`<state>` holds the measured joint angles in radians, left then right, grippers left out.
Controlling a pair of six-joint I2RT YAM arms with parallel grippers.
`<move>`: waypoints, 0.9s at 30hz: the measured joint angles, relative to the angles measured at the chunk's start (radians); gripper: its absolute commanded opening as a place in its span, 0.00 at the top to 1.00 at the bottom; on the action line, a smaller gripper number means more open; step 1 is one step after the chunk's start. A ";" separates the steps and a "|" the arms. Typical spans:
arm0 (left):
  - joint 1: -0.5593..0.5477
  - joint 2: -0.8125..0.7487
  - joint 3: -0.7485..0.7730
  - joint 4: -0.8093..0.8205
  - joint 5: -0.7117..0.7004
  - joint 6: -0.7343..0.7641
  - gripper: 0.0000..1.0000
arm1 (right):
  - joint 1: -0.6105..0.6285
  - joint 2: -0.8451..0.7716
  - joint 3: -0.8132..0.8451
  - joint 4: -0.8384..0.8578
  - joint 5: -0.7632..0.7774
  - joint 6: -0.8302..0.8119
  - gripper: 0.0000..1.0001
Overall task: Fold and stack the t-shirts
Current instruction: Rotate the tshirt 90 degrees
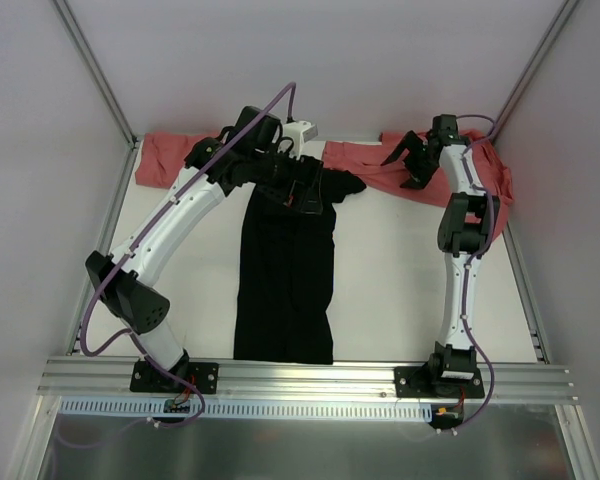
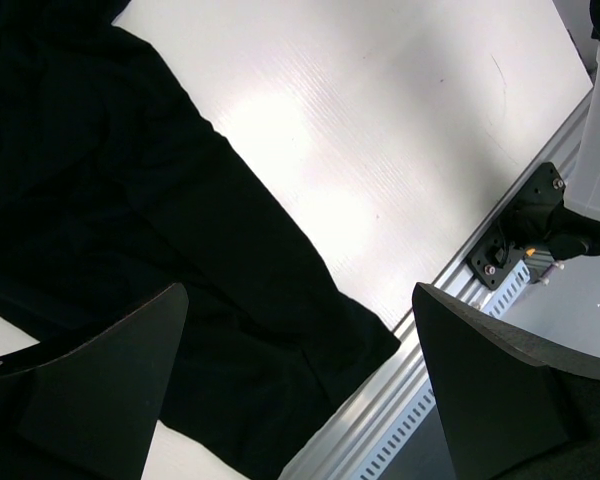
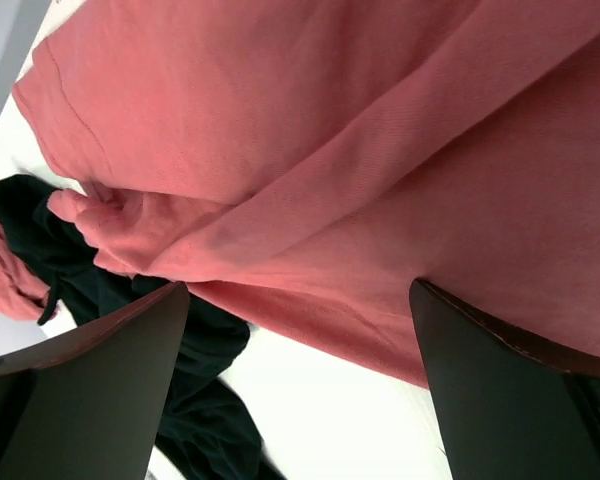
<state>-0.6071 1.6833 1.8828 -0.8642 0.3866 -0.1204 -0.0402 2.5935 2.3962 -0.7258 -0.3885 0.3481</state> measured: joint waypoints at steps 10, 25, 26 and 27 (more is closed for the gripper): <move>0.000 0.052 0.068 -0.011 0.000 -0.001 0.01 | -0.008 0.005 0.039 -0.090 0.124 -0.011 0.01; 0.000 0.052 0.073 -0.039 0.006 0.000 0.01 | -0.071 -0.036 0.035 -0.255 0.724 -0.275 0.01; 0.000 0.052 0.072 -0.039 0.006 0.000 0.01 | -0.082 -0.046 0.029 -0.253 0.723 -0.279 0.00; 0.000 0.052 0.072 -0.039 0.006 0.000 0.01 | -0.090 -0.059 0.019 -0.247 0.711 -0.280 0.00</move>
<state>-0.6067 1.7355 1.9553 -0.9031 0.3927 -0.1207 -0.1303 2.5343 2.4149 -0.9726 0.3225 0.0681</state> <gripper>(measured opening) 0.987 0.993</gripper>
